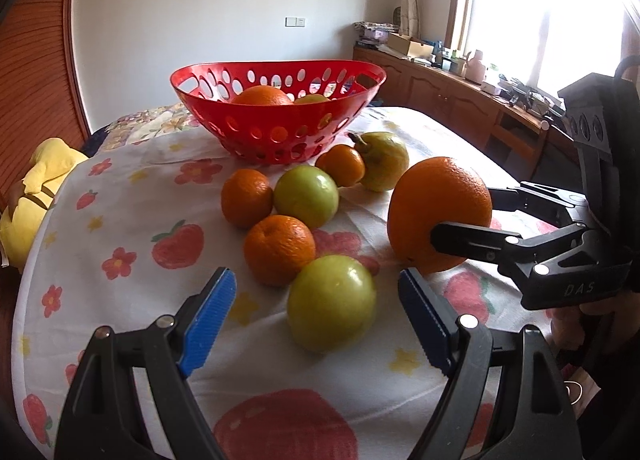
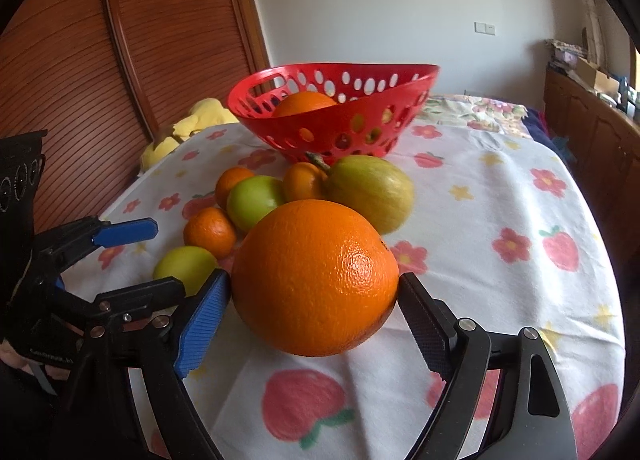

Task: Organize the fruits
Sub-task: 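Grasp a large orange with the right tool, then grasp a green apple with the left tool while the right tool holds the orange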

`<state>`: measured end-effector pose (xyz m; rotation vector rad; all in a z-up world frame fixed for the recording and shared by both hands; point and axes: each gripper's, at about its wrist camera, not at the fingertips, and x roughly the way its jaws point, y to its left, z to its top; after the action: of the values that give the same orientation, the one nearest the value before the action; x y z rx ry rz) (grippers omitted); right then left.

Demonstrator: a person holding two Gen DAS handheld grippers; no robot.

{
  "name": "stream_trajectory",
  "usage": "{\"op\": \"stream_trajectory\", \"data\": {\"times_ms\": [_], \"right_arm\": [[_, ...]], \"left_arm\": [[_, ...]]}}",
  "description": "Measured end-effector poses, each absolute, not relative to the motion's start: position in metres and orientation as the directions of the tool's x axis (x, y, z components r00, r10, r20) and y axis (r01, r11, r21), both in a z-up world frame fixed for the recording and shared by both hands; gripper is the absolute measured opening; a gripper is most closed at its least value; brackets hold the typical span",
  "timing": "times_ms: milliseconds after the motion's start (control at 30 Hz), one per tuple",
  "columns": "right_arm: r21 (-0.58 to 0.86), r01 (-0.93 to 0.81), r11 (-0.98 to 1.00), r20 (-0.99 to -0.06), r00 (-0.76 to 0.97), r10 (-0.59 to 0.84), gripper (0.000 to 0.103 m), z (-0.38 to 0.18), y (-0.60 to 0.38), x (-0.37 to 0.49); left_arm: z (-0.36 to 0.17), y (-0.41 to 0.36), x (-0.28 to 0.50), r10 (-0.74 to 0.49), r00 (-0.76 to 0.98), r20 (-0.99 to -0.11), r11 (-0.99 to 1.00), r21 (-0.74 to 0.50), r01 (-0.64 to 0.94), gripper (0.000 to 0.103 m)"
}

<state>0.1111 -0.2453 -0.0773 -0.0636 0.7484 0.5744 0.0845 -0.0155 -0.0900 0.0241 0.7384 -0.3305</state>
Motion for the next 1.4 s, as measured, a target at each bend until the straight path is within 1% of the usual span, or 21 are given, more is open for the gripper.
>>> {"op": "stream_trajectory", "data": {"times_ms": [200,300,367,567,600,633,900,1200,1400], "right_arm": [[0.146,-0.511,0.847,-0.640,0.604,0.474,0.088,-0.080,-0.251,0.107],[0.134,-0.512,0.848,-0.634,0.613,0.470,0.088,-0.080,-0.247,0.107],[0.126,-0.513,0.849,-0.631,0.619,0.468,0.088,-0.081,-0.246,0.106],[0.132,-0.516,0.846,-0.634,0.613,0.473,0.089,-0.082,-0.248,0.107],[0.135,-0.516,0.846,-0.635,0.611,0.474,0.089,-0.082,-0.248,0.107],[0.135,-0.516,0.846,-0.635,0.611,0.474,0.089,-0.083,-0.248,0.107],[0.121,-0.511,0.851,-0.639,0.616,0.461,0.090,-0.083,-0.246,0.104],[0.098,-0.506,0.857,-0.675,0.599,0.431,0.090,-0.080,-0.237,0.113],[0.049,-0.501,0.864,-0.704,0.596,0.386,0.093,-0.086,-0.228,0.120]], "left_arm": [[-0.094,-0.020,0.084,-0.303,0.675,-0.672,0.942,-0.103,0.320,0.080],[-0.097,-0.022,0.085,-0.307,0.669,-0.677,0.940,-0.105,0.325,0.073],[-0.099,-0.023,0.086,-0.314,0.659,-0.684,0.938,-0.115,0.327,0.060],[-0.106,-0.025,0.087,-0.320,0.638,-0.701,0.935,-0.123,0.334,0.059],[-0.107,-0.026,0.087,-0.320,0.638,-0.700,0.934,-0.122,0.335,0.056],[-0.107,-0.026,0.088,-0.321,0.637,-0.700,0.934,-0.123,0.336,0.050],[-0.107,-0.022,0.087,-0.334,0.639,-0.693,0.931,-0.139,0.336,0.050],[-0.108,-0.020,0.086,-0.343,0.644,-0.684,0.929,-0.144,0.342,0.050],[-0.108,-0.019,0.086,-0.351,0.642,-0.681,0.927,-0.156,0.342,0.051]]}}
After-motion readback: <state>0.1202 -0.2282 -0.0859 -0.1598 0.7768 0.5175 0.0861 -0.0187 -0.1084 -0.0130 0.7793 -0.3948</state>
